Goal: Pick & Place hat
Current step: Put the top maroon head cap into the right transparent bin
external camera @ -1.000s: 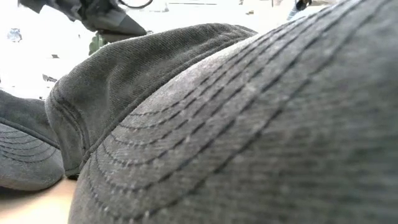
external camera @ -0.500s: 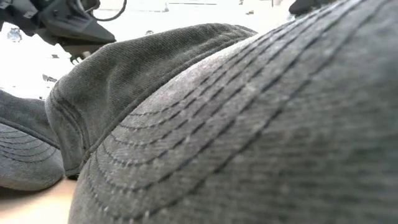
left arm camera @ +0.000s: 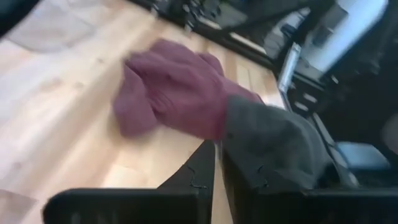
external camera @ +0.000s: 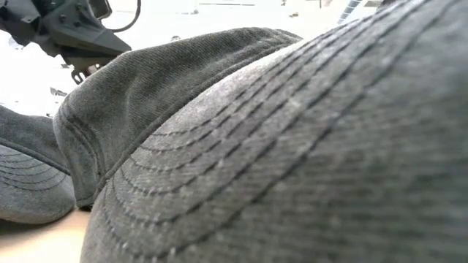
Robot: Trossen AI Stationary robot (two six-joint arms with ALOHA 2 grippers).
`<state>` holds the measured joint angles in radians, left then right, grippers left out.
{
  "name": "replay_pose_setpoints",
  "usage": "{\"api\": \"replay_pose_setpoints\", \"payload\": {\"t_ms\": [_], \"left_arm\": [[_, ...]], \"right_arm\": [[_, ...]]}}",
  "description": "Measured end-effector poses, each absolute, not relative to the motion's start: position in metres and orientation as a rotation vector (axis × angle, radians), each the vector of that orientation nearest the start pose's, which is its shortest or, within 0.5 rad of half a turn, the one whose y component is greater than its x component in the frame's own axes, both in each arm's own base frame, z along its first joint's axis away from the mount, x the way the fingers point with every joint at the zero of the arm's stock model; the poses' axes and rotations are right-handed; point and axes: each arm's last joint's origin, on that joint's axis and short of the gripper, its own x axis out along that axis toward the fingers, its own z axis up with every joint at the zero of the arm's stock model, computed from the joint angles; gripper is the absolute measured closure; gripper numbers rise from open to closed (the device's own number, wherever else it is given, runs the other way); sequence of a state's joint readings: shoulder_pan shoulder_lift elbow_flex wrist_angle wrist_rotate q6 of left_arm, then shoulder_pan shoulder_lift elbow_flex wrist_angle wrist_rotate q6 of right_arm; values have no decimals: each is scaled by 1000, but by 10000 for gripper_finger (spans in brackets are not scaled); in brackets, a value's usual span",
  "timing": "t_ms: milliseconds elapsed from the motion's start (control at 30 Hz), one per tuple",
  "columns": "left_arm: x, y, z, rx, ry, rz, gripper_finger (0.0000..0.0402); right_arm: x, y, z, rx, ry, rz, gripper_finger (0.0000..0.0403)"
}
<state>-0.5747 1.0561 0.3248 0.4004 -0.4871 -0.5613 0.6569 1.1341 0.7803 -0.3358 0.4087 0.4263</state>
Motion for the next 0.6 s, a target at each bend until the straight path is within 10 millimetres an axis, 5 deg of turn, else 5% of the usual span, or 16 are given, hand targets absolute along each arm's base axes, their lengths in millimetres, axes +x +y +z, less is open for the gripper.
{"api": "replay_pose_setpoints", "payload": {"t_ms": [400, 600], "left_arm": [[179, -96, 193, -262, 199, 5, 376], [182, -93, 199, -205, 142, 9, 376]], "right_arm": [[186, 193, 221, -82, 528, 41, 403], [183, 212, 192, -10, 595, 17, 403]]}}
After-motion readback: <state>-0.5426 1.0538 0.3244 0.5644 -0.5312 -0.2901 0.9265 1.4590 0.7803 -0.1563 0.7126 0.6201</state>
